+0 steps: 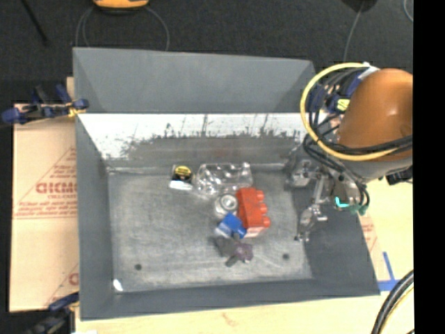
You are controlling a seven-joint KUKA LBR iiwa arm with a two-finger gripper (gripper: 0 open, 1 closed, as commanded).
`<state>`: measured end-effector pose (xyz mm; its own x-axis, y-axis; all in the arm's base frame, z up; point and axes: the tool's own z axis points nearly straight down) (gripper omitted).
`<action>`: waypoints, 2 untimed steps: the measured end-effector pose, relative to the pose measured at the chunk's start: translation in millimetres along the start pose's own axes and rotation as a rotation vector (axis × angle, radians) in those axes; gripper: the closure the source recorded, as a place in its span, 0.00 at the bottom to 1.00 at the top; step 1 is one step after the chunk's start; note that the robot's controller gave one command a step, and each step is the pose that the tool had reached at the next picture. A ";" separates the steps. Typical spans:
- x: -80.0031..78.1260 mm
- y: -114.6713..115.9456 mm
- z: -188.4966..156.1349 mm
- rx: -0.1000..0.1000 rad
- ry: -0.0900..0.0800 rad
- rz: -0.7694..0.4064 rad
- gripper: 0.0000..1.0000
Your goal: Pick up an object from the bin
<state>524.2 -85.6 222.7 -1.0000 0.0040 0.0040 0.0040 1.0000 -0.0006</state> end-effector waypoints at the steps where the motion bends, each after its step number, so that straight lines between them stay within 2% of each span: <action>1: -25.0 94.5 129.6 -0.002 -0.006 -0.020 0.00; 2: -26.9 91.2 124.6 0.001 -0.013 -0.019 1.00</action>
Offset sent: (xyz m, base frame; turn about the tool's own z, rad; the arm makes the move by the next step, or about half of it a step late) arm 0.0240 0.0919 -0.1271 -0.0153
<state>550.9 5.3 97.9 -0.9998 -0.0152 -0.0095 -0.0152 0.9999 -0.0012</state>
